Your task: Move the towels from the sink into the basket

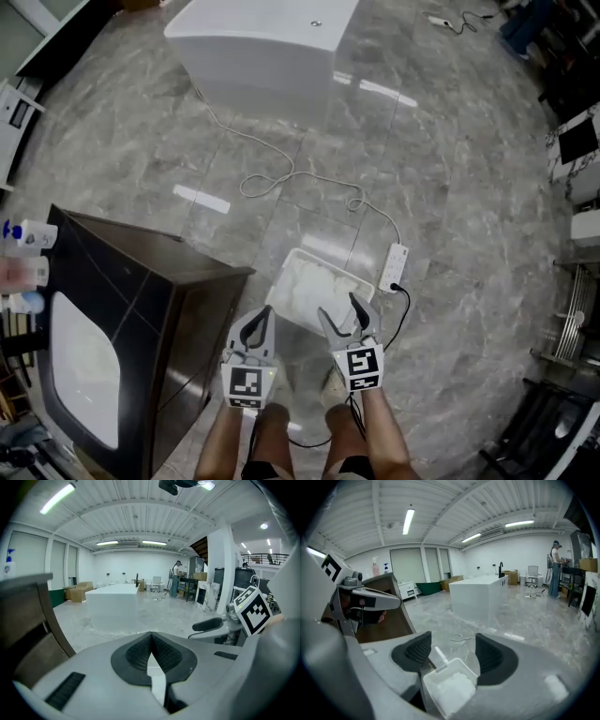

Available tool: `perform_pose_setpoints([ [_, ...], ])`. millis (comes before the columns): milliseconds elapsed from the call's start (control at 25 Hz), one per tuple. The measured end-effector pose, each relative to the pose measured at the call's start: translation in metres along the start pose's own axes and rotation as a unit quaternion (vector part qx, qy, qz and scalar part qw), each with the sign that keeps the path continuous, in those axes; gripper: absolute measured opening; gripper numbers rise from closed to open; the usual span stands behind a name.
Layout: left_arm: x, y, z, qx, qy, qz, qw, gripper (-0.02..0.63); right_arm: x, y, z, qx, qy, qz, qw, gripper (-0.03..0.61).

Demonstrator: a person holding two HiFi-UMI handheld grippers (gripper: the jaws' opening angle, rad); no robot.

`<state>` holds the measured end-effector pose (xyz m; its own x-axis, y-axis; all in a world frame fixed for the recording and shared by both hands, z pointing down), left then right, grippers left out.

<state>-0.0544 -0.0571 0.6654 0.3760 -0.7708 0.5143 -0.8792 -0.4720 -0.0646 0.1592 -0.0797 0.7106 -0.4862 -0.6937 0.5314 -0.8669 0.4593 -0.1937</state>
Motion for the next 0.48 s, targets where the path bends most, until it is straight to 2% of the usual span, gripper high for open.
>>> perform_pose_setpoints([
  [280, -0.068, -0.002, 0.101, 0.006, -0.036, 0.0, 0.9993, 0.009, -0.082, 0.028, 0.109, -0.021, -0.054, -0.017, 0.998, 0.22],
  [480, -0.119, -0.003, 0.153, 0.029, -0.058, -0.003, 0.9979, 0.009, -0.141, 0.055, 0.171, -0.038, -0.089, -0.027, 0.995, 0.163],
])
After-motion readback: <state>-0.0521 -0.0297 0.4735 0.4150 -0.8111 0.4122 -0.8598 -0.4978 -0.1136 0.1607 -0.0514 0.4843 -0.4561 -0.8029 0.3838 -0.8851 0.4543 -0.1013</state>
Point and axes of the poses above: the fingertips, and each gripper's own axes: x forward along the fingers, y to its left, z out of its top, the point moved 10 cm from there along -x, backward along the fingers, and after that the axes turned 5 degrees about x, right-handed, at the moved point
